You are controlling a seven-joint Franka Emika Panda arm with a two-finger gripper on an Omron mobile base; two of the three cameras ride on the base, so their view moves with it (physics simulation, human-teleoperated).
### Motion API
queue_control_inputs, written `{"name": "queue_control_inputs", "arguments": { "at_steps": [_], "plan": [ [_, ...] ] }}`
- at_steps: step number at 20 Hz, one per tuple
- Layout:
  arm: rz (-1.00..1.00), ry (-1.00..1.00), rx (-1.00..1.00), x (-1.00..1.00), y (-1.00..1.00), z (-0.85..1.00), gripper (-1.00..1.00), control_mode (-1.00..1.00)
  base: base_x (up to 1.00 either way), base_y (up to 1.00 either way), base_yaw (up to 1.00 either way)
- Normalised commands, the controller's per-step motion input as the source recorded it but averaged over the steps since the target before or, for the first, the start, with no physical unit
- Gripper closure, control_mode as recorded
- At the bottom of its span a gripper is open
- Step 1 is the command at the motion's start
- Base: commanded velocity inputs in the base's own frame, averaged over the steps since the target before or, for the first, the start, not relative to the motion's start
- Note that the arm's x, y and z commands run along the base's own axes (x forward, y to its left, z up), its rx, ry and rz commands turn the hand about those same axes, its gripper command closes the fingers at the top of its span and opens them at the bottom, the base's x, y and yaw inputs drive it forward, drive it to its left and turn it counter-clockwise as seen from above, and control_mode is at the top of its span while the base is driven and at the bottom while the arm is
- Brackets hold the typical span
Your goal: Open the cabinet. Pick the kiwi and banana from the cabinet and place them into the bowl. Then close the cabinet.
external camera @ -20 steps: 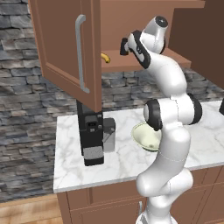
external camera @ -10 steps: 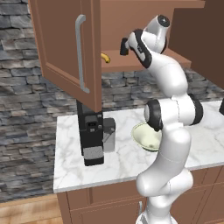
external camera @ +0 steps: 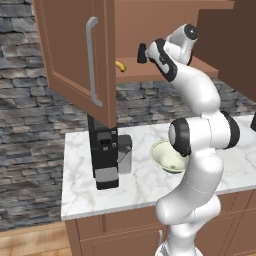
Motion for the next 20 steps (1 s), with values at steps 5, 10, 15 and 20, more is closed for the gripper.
{"name": "queue_control_inputs", "arguments": {
  "at_steps": [5, 10, 15, 20],
  "plan": [
    [0.0, 0.0, 0.0, -0.35, 0.0, 0.05, 1.0, -1.0, 0.0, 0.0, 0.0],
    [0.0, 0.03, 0.0, -0.51, 0.0, 0.19, 1.0, -1.0, 0.0, 0.0, 0.0],
    [0.0, 0.06, 0.0, -0.74, 0.0, 0.17, 1.0, -1.0, 0.0, 0.0, 0.0],
    [0.0, 0.1, 0.0, -0.9, 0.0, 0.0, 1.0, -1.0, 0.0, 0.0, 0.0]
  ]
}}
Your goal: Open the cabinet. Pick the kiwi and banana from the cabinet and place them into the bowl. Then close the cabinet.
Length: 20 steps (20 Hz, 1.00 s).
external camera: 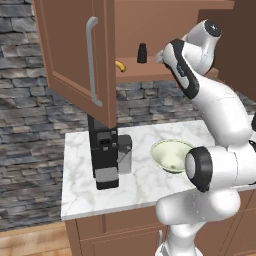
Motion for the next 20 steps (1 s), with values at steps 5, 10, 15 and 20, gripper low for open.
{"name": "queue_control_inputs", "arguments": {
  "at_steps": [5, 10, 15, 20],
  "plan": [
    [-0.02, 0.08, 0.0, -0.91, 0.01, 0.0, 1.0, -1.0, 0.0, 0.0, 0.0],
    [-0.06, 0.08, 0.0, -0.9, 0.03, 0.0, 1.0, -1.0, 0.0, 0.0, 0.0],
    [-0.08, 0.12, 0.0, -0.72, 0.02, -0.05, 1.0, -1.0, 0.0, 0.0, 0.0],
    [-0.07, 0.11, 0.0, -0.59, 0.0, -0.16, 1.0, -1.0, 0.0, 0.0, 0.0]
  ]
}}
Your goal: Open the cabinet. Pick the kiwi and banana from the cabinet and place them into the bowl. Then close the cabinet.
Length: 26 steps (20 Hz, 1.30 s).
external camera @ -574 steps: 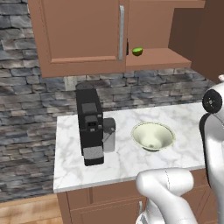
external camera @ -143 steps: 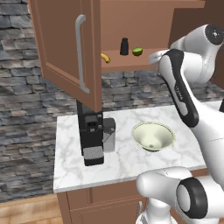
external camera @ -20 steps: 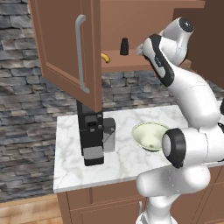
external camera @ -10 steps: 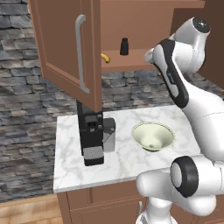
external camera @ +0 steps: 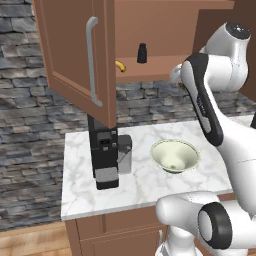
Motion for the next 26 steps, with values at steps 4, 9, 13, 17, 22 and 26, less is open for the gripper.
{"name": "queue_control_inputs", "arguments": {
  "at_steps": [4, 9, 13, 17, 22, 26],
  "plan": [
    [-0.06, 0.11, 0.0, -0.55, 0.0, -0.13, 1.0, -1.0, 0.0, 0.0, 0.0],
    [-0.05, 0.13, 0.0, -0.48, 0.0, -0.18, 1.0, -1.0, 0.0, 0.0, 0.0],
    [-0.04, 0.1, 0.0, -0.26, 0.04, -0.34, 1.0, -1.0, 0.0, 0.0, 0.0],
    [-0.03, 0.05, 0.0, -0.16, 0.06, -0.45, 1.0, -1.0, 0.0, 0.0, 0.0],
    [-0.01, 0.02, 0.0, -0.07, 0.05, -0.46, 1.0, -1.0, 0.0, 0.0, 0.0],
    [-0.01, 0.0, 0.0, 0.0, 0.0, -0.41, 1.0, -1.0, 0.0, 0.0, 0.0]
  ]
}}
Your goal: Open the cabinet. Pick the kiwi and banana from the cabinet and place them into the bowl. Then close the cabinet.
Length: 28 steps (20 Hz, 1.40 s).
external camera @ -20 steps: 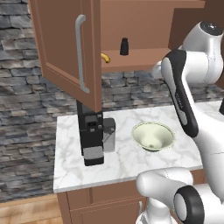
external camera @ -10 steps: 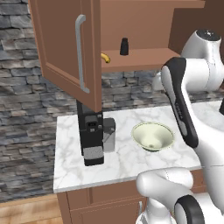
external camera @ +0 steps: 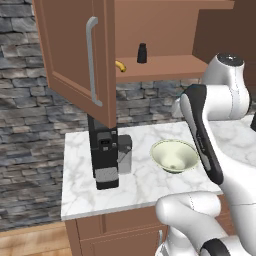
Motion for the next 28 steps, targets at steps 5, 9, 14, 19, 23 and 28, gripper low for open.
{"name": "queue_control_inputs", "arguments": {
  "at_steps": [5, 9, 14, 19, 23, 28],
  "plan": [
    [-0.02, 0.0, -0.01, 0.0, 0.0, -0.36, 1.0, -1.0, 0.0, 0.0, 0.0],
    [-0.03, 0.0, -0.03, 0.0, 0.0, -0.31, 1.0, -1.0, 0.0, 0.0, 0.0],
    [-0.02, 0.0, -0.02, 0.0, 0.0, -0.27, 1.0, -1.0, 0.0, 0.0, 0.0],
    [-0.02, 0.0, -0.03, 0.0, 0.0, -0.29, 1.0, -1.0, 0.0, 0.0, 0.0],
    [-0.01, 0.0, -0.01, 0.0, 0.0, -0.27, 1.0, -1.0, 0.0, 0.0, 0.0],
    [0.0, 0.0, 0.0, 0.04, 0.0, -0.22, 1.0, -1.0, 0.0, 0.0, 0.0]
  ]
}}
